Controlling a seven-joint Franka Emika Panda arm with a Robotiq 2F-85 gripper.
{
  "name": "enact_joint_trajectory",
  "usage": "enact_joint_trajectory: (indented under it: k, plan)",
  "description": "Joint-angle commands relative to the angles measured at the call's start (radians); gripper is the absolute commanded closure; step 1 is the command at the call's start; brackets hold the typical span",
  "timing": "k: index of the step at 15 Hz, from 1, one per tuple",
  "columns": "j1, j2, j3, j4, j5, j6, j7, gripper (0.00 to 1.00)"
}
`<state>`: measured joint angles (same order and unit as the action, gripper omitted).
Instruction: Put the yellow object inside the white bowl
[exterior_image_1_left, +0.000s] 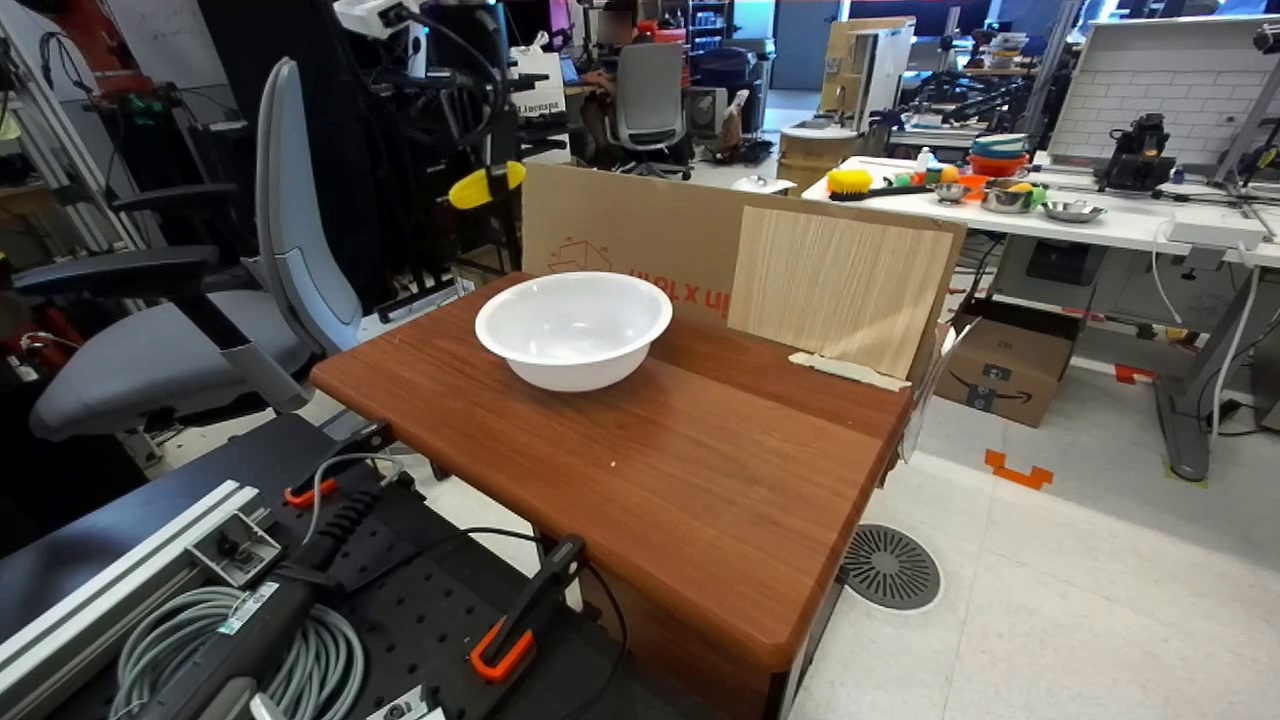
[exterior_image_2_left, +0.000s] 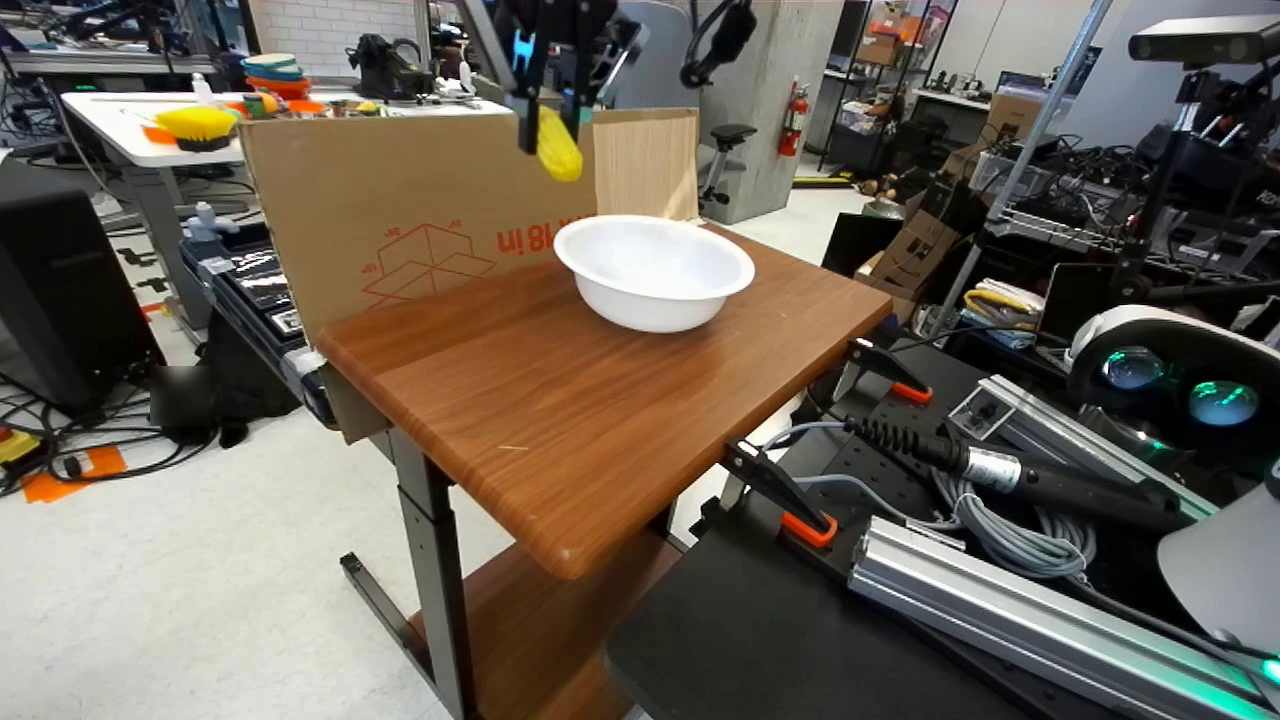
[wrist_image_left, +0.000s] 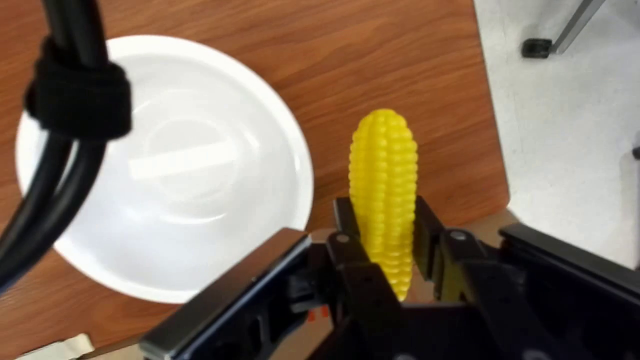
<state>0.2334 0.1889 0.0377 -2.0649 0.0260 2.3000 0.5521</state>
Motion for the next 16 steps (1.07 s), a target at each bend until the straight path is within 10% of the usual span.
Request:
enact_joint_trajectory:
  k: [1,16]
  plan:
    - [-0.081,-0.060,-0.031,-0.046,0.004,0.030,0.009,0.93]
    - [-0.134,0.098,-0.056,-0.042,-0.006,-0.027,0.075,0.93]
